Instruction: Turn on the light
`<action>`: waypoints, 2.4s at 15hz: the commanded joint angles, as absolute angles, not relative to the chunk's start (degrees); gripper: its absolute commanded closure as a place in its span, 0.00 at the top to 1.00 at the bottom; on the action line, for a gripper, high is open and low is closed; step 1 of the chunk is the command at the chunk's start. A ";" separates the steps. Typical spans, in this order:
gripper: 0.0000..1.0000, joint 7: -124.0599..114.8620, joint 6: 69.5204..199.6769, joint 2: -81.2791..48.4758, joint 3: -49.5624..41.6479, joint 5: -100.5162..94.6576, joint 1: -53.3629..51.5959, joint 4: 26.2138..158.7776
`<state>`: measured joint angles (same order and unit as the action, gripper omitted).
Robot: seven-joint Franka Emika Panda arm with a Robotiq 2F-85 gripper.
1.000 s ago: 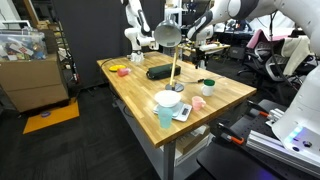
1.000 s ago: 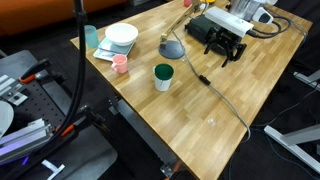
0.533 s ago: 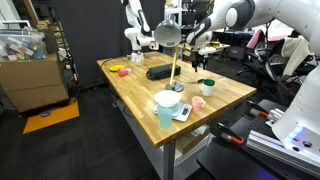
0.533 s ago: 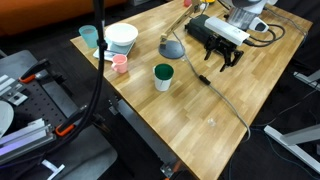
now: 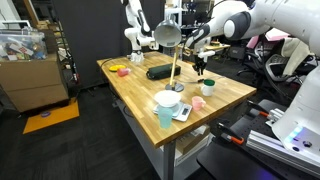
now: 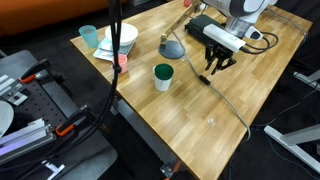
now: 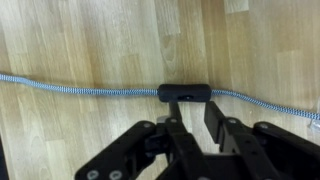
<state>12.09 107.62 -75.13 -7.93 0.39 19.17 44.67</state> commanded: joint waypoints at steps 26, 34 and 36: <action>0.00 11.93 98.87 -84.26 -6.43 -1.57 20.63 29.53; 0.00 12.85 100.14 -84.26 -6.02 -2.05 20.29 29.48; 0.00 12.93 100.21 -84.31 -6.12 -2.38 20.26 29.85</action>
<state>12.21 99.52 -84.32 -6.68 -1.00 20.06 29.46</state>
